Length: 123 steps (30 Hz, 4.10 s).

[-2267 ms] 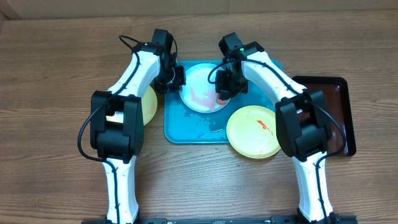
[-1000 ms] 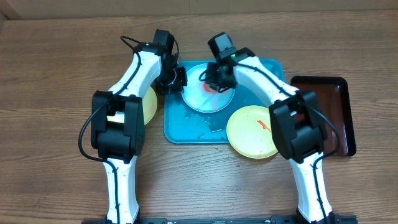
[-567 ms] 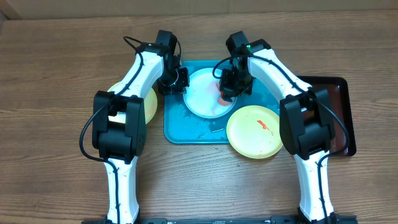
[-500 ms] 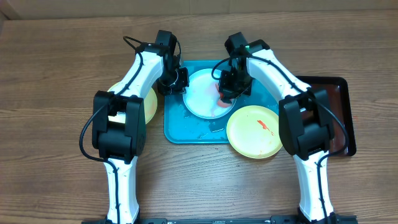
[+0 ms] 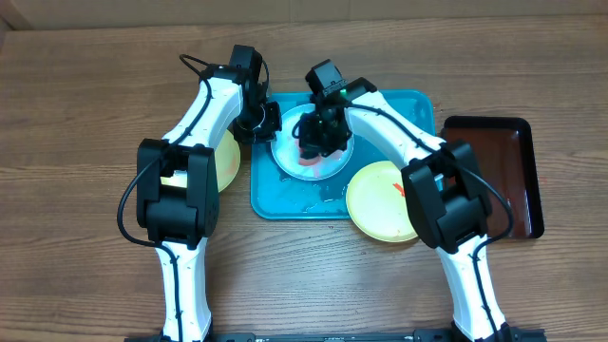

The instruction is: Clean dirty plates on tray and stack at the side

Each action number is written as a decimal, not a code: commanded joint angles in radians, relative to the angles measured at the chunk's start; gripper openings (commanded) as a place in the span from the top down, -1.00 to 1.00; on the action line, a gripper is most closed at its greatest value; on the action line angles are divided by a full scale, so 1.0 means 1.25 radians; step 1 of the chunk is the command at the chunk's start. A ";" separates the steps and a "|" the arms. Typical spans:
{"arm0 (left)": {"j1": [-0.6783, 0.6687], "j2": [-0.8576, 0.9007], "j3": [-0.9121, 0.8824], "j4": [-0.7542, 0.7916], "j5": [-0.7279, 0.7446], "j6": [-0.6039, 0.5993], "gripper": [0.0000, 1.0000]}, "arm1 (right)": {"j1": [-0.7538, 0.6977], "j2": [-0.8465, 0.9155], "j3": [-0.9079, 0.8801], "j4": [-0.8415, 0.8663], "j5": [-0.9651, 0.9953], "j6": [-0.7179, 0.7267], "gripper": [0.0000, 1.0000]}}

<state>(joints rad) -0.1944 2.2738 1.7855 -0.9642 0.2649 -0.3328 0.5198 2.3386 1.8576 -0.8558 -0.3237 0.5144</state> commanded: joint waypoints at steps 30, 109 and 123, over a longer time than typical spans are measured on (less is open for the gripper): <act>-0.059 -0.003 0.001 0.032 -0.032 0.027 0.56 | -0.092 0.009 -0.009 -0.035 0.133 0.020 0.92; -0.339 -0.318 0.076 -0.120 -1.141 -0.096 0.92 | -0.314 -0.385 -0.008 -0.278 0.181 -0.062 0.92; -0.414 -0.318 0.076 -0.100 -1.379 -0.093 0.92 | -0.314 -0.385 -0.008 -0.283 0.180 -0.062 0.92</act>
<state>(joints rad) -0.6937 1.8793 1.8618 -1.0992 -1.3190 -0.4202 0.1261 1.8626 1.8427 -1.2110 -0.1040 0.4435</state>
